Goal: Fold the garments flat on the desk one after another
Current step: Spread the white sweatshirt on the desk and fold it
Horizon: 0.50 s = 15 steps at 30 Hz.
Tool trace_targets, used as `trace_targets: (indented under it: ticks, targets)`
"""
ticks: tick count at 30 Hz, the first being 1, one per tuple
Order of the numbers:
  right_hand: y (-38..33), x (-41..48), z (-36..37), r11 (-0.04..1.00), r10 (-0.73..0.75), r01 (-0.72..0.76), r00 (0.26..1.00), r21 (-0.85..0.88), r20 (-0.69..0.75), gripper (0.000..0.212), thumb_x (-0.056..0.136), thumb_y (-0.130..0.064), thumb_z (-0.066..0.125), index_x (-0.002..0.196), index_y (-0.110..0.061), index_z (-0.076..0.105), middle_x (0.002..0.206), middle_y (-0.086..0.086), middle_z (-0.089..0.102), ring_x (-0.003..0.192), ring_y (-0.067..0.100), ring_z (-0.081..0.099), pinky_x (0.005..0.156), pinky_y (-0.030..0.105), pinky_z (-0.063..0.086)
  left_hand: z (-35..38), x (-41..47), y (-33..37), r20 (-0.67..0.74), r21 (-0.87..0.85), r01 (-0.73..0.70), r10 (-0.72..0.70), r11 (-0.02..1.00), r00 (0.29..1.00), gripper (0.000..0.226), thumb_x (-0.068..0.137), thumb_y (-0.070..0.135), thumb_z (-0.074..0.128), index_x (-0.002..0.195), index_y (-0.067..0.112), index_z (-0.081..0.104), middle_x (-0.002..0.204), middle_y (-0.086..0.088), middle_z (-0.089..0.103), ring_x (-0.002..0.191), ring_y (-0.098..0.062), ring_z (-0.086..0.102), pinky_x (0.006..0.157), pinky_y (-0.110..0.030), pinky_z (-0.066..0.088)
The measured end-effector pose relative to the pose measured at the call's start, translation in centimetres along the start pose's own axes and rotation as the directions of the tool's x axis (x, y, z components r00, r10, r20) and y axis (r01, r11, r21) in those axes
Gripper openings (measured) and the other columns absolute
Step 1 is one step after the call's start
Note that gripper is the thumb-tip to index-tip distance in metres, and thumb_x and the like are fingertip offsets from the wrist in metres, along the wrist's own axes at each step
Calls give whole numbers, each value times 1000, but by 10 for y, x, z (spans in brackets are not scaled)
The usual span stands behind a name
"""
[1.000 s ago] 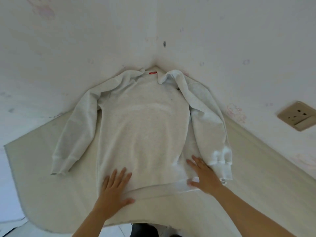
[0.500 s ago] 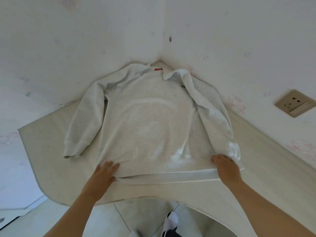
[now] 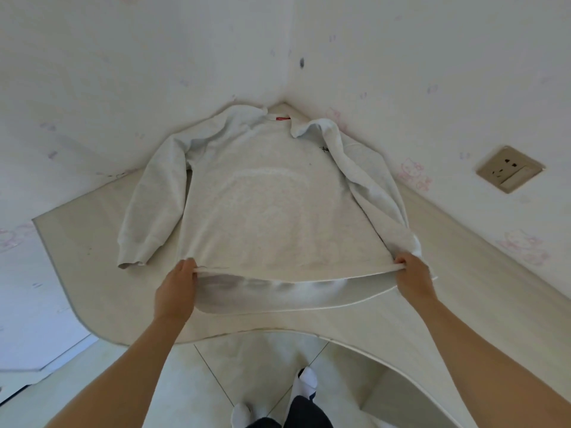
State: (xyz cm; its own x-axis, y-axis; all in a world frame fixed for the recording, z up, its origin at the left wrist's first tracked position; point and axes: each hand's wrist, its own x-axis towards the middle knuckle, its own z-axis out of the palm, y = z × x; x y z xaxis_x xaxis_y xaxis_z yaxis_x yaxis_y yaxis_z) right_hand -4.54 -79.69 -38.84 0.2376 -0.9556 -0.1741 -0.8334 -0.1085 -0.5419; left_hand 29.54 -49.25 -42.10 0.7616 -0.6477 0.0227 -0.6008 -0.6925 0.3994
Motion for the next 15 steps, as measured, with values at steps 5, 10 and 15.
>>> trace_targets:
  ticks: [5,10,15]
  targets:
    - [28,-20,-7,994,82,-71,988,85,-133,20,82,11,42,88,-5,52,99,11,46,84,23,44,72,30,34,-4,-18,-18,-115,-128,-89,74,988,991,18,84,-4,61,89,5,45,99,-7,43,73,-27,47,63,-42,44]
    - [67,-35,12,972,235,-230,964,-58,123,8,76,-1,51,70,-4,53,81,15,52,73,29,48,65,38,40,18,-54,-66,179,188,-422,391,887,903,45,55,-10,74,79,19,48,103,-1,47,95,-26,48,89,-49,50]
    - [46,-53,22,896,-76,133,986,-423,148,32,73,9,56,89,-18,61,121,-3,45,117,27,46,93,39,41,14,-53,-53,384,182,-380,291,907,877,24,69,48,56,86,32,54,110,9,38,114,-18,35,108,-39,18]
